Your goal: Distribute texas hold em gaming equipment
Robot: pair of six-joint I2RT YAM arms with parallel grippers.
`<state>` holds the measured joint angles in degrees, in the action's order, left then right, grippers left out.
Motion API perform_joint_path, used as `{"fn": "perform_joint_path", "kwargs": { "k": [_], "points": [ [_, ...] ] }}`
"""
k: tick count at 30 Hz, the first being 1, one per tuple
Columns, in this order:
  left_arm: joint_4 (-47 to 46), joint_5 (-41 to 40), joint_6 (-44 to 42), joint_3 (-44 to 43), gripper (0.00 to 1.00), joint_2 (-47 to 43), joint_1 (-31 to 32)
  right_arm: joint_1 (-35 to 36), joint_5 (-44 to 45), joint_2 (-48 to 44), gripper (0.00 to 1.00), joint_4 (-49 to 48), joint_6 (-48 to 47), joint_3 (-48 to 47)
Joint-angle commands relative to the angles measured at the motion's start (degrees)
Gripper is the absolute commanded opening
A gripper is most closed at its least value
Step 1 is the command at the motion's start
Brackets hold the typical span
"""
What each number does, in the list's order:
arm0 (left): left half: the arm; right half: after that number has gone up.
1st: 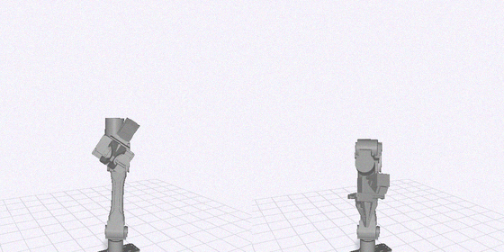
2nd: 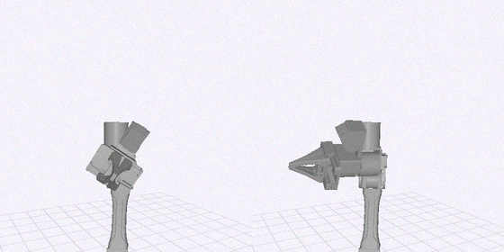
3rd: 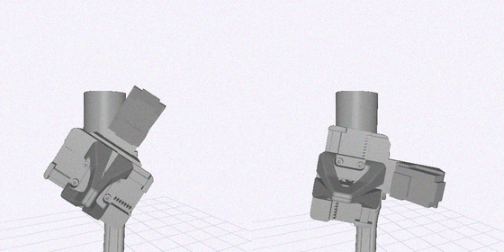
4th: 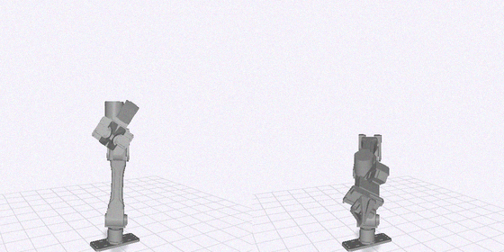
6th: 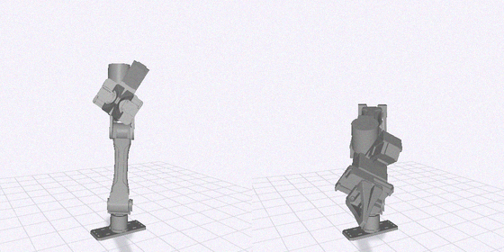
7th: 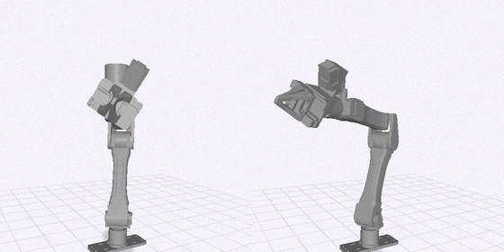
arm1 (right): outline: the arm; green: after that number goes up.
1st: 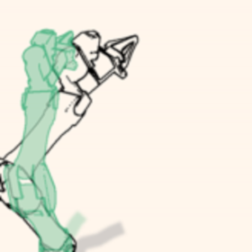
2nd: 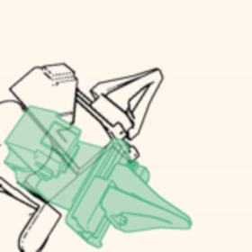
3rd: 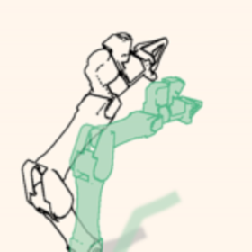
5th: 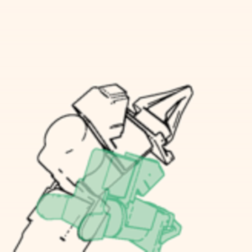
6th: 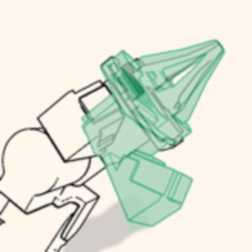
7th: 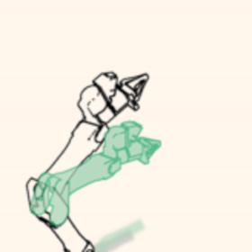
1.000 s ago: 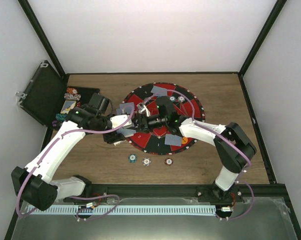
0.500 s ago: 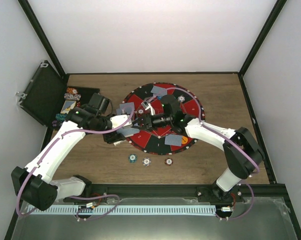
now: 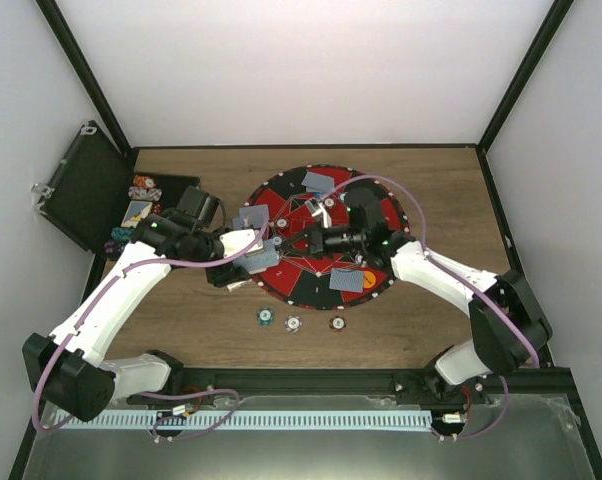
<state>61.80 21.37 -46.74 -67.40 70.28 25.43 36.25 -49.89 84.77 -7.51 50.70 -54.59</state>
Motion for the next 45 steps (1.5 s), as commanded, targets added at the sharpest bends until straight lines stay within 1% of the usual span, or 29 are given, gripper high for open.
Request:
{"fn": "perform_joint_path", "kwargs": {
  "k": [1,3,4,6,8,11,14,17,22,25,29,33,34,39,45],
  "points": [
    [-1.31,-0.14,-0.86,0.44,0.11,-0.50,0.14,-2.02,-2.07,-3.38,0.01,0.40,0.62,2.03],
    [-1.42,-0.02,-0.90,0.45,0.11,-0.52,0.12,-2.21,-2.52,-3.89,0.02,-0.47,1.03,2.85],
    [-1.43,0.13,-0.90,0.38,0.11,-0.41,0.13,-2.25,-2.92,-3.68,0.09,-0.37,1.03,2.86],
    [-1.43,0.32,-0.77,0.20,0.10,-0.28,0.13,-2.23,-3.31,-2.83,0.36,-0.13,1.06,2.49],
    [-1.34,0.34,-0.72,-0.03,0.11,-0.25,0.14,-2.16,-4.02,-2.35,0.46,-1.65,1.72,2.71],
    [-1.16,0.19,-0.73,-0.11,0.11,-0.34,0.10,-1.09,-3.38,-1.69,0.56,-1.83,1.74,1.72],
    [-1.16,0.08,-0.74,-0.10,0.11,-0.20,0.14,0.82,-2.86,0.17,0.57,-0.16,0.55,-0.67],
    [-1.02,0.24,-0.62,-0.47,0.11,0.02,0.11,2.25,-2.59,1.65,0.53,-0.30,0.49,-1.75],
    [-0.98,0.08,-0.70,-0.51,0.11,-0.06,0.15,2.95,-2.82,2.61,0.37,-1.33,1.36,-2.25],
    [-1.07,0.07,-0.74,-0.40,0.11,0.11,0.10,3.35,-3.25,3.12,0.28,-1.92,1.78,-2.70],
    [-1.26,0.00,-0.72,-0.39,0.10,0.38,0.10,3.47,-3.54,3.34,0.13,-2.70,2.45,-2.64],
    [-1.31,-0.25,-0.73,-0.38,0.11,0.47,0.12,3.39,-4.03,2.97,0.03,-3.23,2.79,-2.22],
    [-1.33,-0.39,-0.81,-0.28,0.11,0.47,0.14,3.31,-4.08,2.80,0.01,-3.22,2.82,-2.10],
    [-1.42,-0.97,-0.97,-0.10,0.10,0.65,0.14,1.87,-5.47,1.30,0.01,-5.35,4.28,-0.04],
    [-1.57,-1.11,-0.97,-0.32,0.11,0.49,0.13,-2.75,-6.44,-2.98,0.01,-4.88,3.93,4.28]
  ]
}}
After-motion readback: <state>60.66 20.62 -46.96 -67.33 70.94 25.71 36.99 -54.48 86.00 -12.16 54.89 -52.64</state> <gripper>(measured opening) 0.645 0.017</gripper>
